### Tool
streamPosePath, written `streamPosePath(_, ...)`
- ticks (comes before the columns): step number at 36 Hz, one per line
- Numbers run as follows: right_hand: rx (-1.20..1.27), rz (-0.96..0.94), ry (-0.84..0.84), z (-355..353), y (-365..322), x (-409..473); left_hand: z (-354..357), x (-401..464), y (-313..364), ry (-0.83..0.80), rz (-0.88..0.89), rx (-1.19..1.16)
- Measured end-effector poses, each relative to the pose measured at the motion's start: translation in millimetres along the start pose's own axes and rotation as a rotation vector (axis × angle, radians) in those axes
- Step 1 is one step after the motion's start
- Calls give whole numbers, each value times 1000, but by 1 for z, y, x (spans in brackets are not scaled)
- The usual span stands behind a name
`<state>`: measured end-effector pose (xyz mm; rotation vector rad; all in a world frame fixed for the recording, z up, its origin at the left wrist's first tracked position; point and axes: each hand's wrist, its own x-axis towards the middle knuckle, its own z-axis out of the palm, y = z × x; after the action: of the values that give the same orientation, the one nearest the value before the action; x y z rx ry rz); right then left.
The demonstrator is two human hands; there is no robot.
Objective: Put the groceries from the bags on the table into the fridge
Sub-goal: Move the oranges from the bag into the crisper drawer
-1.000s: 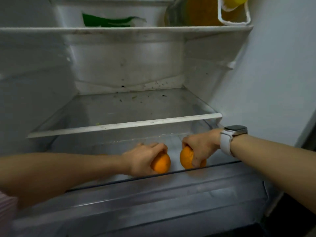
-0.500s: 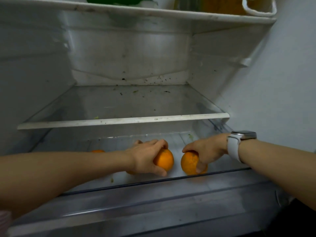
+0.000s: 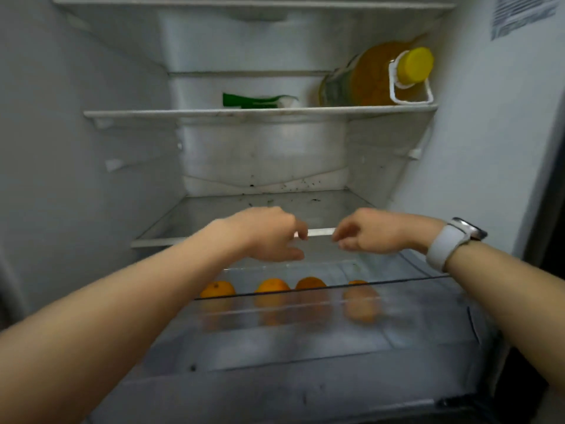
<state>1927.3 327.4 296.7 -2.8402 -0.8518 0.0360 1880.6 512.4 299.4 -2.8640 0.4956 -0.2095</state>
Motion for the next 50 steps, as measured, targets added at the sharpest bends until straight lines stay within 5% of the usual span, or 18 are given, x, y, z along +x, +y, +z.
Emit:
streamPosePath(5,39,-124,414,4,-25,-32,-7,-39,-8,296,-180,9)
streamPosePath(14,331,-398,797,57,-92,-100,19,-167,50,829,-485,-142)
streamPosePath(17,492,-498,817,99,-116,-136,48,-231,85,887,-598,-160)
streamPosePath(22,763,-569,444,199,-153,-204,119,-344,157,758,-822,-256)
streamPosePath(31,767,-680,-300,335,-244,-328,188,-562,273,369,-1356,-363)
streamPosePath(38,639,-940,-498,399,-374,-417,192,-727,329,301,-1760,-320)
streamPosePath(50,607,-1243,-725,447,-676,-583,155,-1026,344,338,-2124,-238)
